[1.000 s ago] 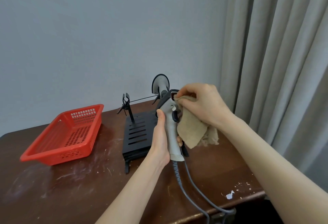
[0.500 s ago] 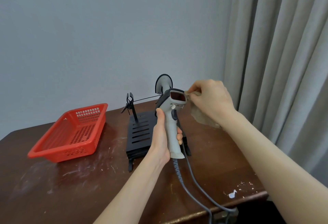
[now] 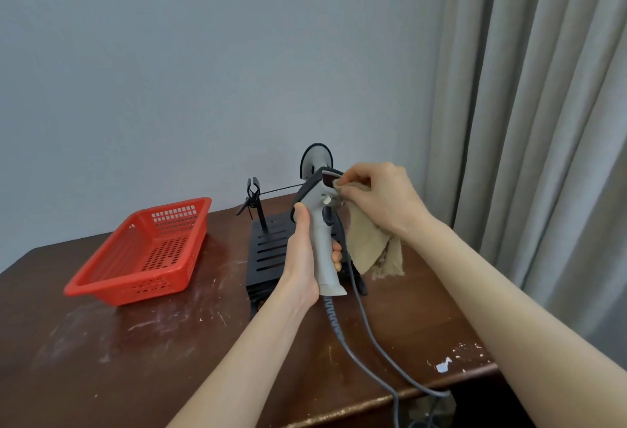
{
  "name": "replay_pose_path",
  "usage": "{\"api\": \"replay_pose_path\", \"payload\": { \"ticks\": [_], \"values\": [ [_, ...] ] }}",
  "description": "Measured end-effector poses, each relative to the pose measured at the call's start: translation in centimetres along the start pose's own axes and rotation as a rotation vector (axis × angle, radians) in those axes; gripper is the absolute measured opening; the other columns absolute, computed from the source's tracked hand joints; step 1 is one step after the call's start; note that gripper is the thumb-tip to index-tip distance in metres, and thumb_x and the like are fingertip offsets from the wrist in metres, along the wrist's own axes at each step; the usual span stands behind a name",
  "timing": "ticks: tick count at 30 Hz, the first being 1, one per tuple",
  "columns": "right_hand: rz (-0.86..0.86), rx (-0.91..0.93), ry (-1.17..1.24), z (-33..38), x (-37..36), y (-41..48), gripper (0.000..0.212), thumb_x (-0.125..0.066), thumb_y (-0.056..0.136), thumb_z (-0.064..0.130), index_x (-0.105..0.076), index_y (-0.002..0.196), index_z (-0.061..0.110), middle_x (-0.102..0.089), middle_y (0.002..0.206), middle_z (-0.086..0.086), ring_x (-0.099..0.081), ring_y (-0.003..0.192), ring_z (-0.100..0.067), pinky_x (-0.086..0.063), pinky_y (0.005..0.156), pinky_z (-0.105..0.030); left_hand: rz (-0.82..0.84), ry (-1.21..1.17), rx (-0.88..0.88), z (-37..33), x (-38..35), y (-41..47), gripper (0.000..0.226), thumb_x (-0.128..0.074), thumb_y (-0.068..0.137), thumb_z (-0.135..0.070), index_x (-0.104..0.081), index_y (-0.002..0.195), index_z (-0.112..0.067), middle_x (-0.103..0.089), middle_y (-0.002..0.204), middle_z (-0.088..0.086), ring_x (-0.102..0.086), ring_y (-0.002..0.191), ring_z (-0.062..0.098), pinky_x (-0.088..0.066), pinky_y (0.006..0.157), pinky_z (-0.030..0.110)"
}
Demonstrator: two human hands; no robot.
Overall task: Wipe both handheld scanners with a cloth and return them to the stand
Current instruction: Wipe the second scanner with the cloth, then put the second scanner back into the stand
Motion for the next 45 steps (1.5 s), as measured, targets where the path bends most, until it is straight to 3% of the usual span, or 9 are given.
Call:
{"api": "replay_pose_path", "payload": {
  "ticks": [12,15,17,22,28,31,35,38,45],
  "values": [
    [0.185,-0.382,-0.126,-10.4,-5.5,-1.8,0.024,-0.046,0.094,0.018,-0.062,0.111,0.025,-0.062,0.119,-0.009,-0.060,0.099,-0.028,-0.053,0.081,-0.038,-0.235,0.121,-0.185,-6.3,4.1,-0.9,0.045,-0.044,0.097,-0.045,-0.060,0.091,-0.004,-0.062,0.073,0.008,-0.051,0.049,0.017,-0.049,0.048,0.027],
    [0.324,-0.369,-0.325,-10.4,-6.6,-2.2,0.037,-0.045,0.095,0.020,-0.051,0.131,0.021,-0.051,0.134,-0.011,-0.049,0.119,-0.032,-0.047,0.094,-0.044,-0.248,0.185,-0.206,-7.8,5.0,-0.9,0.037,-0.047,0.098,-0.036,-0.059,0.106,-0.002,-0.067,0.087,0.010,-0.056,0.055,0.018,-0.055,0.051,0.030],
    [0.191,-0.281,-0.419,-8.3,-5.6,-1.5,0.039,-0.044,0.096,0.023,-0.047,0.135,0.022,-0.046,0.137,-0.011,-0.040,0.125,-0.032,-0.041,0.098,-0.044,-0.242,0.217,-0.204,-8.6,5.2,-0.9,0.030,-0.048,0.098,-0.029,-0.056,0.108,-0.002,-0.065,0.091,0.011,-0.059,0.062,0.019,-0.058,0.057,0.035],
    [-0.101,-0.007,-0.020,0.7,-3.7,0.4,0.027,-0.046,0.096,0.027,-0.057,0.119,0.017,-0.057,0.113,-0.005,-0.053,0.103,-0.022,-0.042,0.081,-0.033,-0.226,0.274,-0.180,-10.0,4.9,-0.7,0.027,-0.043,0.099,-0.013,-0.047,0.121,0.002,-0.058,0.102,0.015,-0.061,0.076,0.020,-0.056,0.061,0.041],
    [0.358,-0.075,0.334,5.9,-8.9,0.8,0.069,-0.047,0.090,0.055,-0.032,0.143,0.013,-0.063,0.117,-0.005,-0.062,0.098,-0.016,-0.050,0.077,-0.025,-0.188,0.273,-0.195,-12.8,4.3,-0.5,0.018,-0.041,0.087,0.009,-0.054,0.099,0.007,-0.060,0.093,0.020,-0.064,0.081,0.035,-0.055,0.080,0.050],
    [0.431,-0.061,0.401,7.3,-9.8,1.3,0.077,-0.049,0.090,0.055,-0.024,0.147,0.009,-0.064,0.119,-0.012,-0.066,0.097,-0.021,-0.054,0.088,-0.037,-0.213,0.256,-0.200,-14.7,4.3,-0.2,0.017,-0.039,0.086,0.012,-0.051,0.095,0.006,-0.054,0.091,0.017,-0.058,0.078,0.030,-0.053,0.072,0.044],
    [0.454,-0.005,0.363,8.2,-10.8,3.2,0.059,-0.058,0.086,0.050,-0.052,0.127,0.008,-0.072,0.095,-0.010,-0.070,0.086,-0.023,-0.056,0.086,-0.043,-0.256,0.296,-0.208,-16.7,4.5,0.7,0.030,-0.041,0.087,0.009,-0.044,0.117,0.007,-0.049,0.118,0.023,-0.055,0.101,0.035,-0.049,0.088,0.047],
    [0.444,0.016,0.264,8.5,-10.9,4.3,0.050,-0.058,0.087,0.049,-0.063,0.108,0.005,-0.072,0.092,-0.015,-0.070,0.083,-0.026,-0.055,0.085,-0.042,-0.250,0.293,-0.207,-17.3,4.5,1.4,0.036,-0.041,0.088,0.011,-0.041,0.124,0.010,-0.046,0.115,0.023,-0.053,0.101,0.035,-0.048,0.081,0.045],
    [0.340,-0.104,0.387,8.8,-11.3,7.1,0.031,-0.050,0.089,0.034,-0.057,0.074,0.008,-0.066,0.073,-0.012,-0.047,0.053,-0.014,-0.034,0.050,-0.024,-0.193,0.252,-0.244,-19.5,4.8,2.6,0.019,-0.037,0.082,0.012,-0.049,0.095,0.004,-0.053,0.089,0.017,-0.056,0.074,0.029,-0.050,0.060,0.038]
  ]
}}
Point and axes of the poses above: each hand's wrist, its own y-axis towards the middle knuckle, its own x-axis out of the back of the hand, z = x × y, the point moved 9 cm from there along y, towards the middle knuckle
